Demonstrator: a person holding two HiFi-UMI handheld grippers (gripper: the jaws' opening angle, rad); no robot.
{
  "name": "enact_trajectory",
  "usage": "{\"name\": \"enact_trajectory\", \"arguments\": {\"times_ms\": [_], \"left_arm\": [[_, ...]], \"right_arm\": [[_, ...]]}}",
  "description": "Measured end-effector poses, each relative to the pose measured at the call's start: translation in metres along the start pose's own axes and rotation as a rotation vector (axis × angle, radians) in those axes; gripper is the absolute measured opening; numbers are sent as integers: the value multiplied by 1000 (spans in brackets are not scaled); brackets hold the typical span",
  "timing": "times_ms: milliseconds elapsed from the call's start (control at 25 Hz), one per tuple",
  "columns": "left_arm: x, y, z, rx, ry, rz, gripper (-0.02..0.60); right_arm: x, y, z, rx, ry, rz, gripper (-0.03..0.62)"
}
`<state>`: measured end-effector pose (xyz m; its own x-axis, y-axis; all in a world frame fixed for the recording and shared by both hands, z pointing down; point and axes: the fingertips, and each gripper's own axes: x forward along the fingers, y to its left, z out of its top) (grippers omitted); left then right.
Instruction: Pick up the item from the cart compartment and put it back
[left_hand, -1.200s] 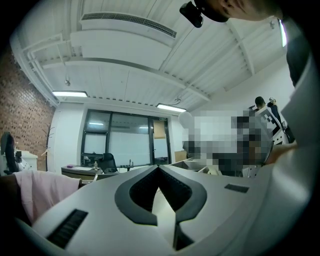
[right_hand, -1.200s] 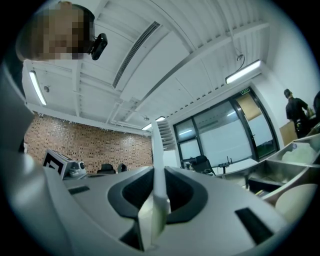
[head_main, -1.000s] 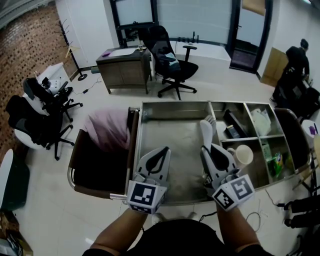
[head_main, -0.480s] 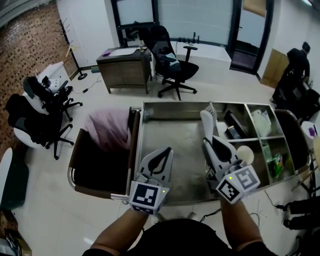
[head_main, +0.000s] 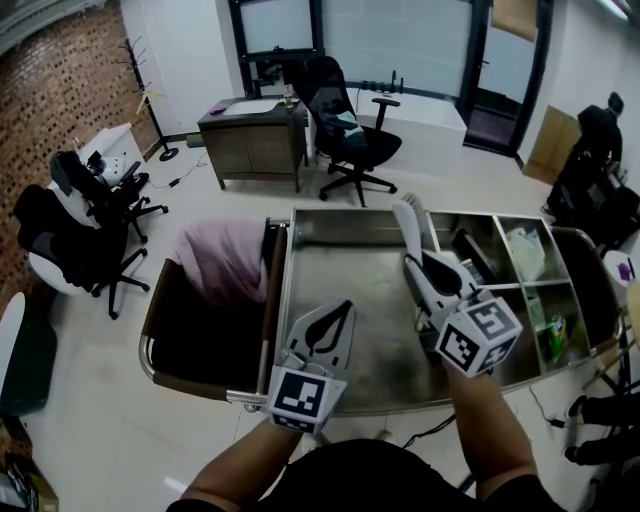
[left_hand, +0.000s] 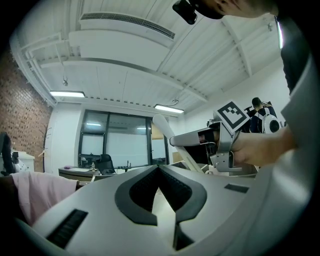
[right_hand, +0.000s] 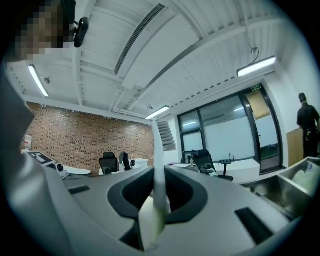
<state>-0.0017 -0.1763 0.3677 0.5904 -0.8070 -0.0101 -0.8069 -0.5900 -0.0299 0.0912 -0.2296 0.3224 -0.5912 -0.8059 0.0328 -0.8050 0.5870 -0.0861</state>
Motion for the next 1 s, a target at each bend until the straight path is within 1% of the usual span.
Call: {"name": "enact_trajectory", "arguments": {"times_ms": [200,400,640,800,1000], "left_arm": [[0,-1,0,2,1,-6,0],[-1,0,-1,5,-7,-6,0],[-2,1,0,-14,-2,-2,0],[-1,1,0,-15,-2,-3,0],[-2,1,-1,-13,5,-4,0]], "right_arm": [[23,-7,-1,12,49,11,83],[39,-9,-1,-27,97,8,81],[62,-17,-6,-57,160,14,81],[82,-23,-17,-96,239,21,81],[107,-24,-33,-180,355,49,81]]}}
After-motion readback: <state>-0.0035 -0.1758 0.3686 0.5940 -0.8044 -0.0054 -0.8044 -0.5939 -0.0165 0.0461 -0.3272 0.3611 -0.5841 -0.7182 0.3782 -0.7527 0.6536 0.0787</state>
